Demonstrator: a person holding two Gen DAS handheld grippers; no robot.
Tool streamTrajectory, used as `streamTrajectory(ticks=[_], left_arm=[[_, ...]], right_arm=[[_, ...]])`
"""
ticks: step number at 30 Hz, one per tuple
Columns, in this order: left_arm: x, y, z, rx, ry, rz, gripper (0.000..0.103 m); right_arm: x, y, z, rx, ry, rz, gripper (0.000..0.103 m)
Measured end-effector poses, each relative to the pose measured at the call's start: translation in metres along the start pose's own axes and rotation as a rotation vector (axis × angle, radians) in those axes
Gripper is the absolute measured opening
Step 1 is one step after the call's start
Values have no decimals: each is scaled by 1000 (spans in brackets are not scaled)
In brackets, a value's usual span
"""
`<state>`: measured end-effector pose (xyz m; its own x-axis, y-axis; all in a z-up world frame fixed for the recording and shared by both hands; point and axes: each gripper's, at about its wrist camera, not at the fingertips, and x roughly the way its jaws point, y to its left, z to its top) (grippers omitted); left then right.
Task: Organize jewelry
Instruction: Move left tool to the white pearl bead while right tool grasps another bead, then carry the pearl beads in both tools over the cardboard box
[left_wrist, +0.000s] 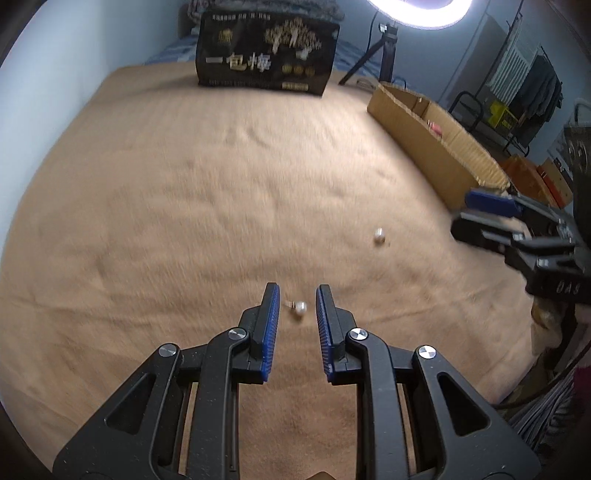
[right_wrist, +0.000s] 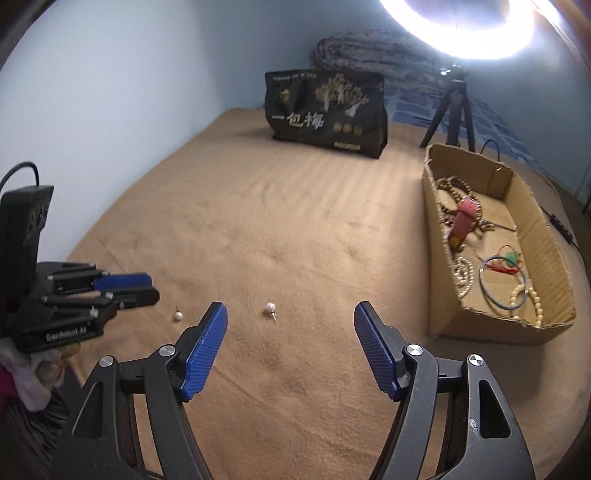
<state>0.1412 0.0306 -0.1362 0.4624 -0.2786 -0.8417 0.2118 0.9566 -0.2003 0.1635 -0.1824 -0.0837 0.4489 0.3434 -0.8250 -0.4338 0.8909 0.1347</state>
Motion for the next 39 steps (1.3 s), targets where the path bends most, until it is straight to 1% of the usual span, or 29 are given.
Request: streamTrajectory(ticks=[3,5,6,11,13,15,18,22,25,27,31,32,33,34,36,39], left_arm=[[10,-2,-9,2,25,-3,19],[13,-5,-13,12,31,-3,19],[13,-6,-12,17,32,-1,19],[24,-6,-11,39,41,22,19],[28,-5,-10,41,46,28,19],[30,-5,-10,42,45,29,19],[33,-7,-8,56,43,36,19],[36,-9,-5,67,42,43,19],[38,-9,-3,70,41,43,19],[38,-9,-4,70,38,48,15],[38,-7,-3,67,37,52,9],[38,-6,-3,68,36,55,7],[38,-6,-3,68,35,57,7],[38,-5,-3,65,34,56,6],[37,-5,-3,61,34,55,6],[35,-5,-3,60,31,59,6]], right_arm=[[12,4,-1,-18,20,15,70],[22,8,-2,-39,38,16,62],[27,10,-3,-48,52,22,57],[47,20,-4,-89,87,16,54],[54,23,-5,-107,101,8,49],[58,23,-4,-115,107,-1,48],[64,20,-3,-108,114,-2,47],[73,15,-2,-98,129,5,41],[77,15,-1,-97,131,7,39],[79,17,1,-102,129,10,38],[84,23,1,-124,140,18,23],[86,25,1,-129,143,18,20],[87,27,1,-136,147,20,14],[87,27,1,-140,148,19,10],[87,28,2,-140,145,18,7],[82,27,5,-134,133,17,7]])
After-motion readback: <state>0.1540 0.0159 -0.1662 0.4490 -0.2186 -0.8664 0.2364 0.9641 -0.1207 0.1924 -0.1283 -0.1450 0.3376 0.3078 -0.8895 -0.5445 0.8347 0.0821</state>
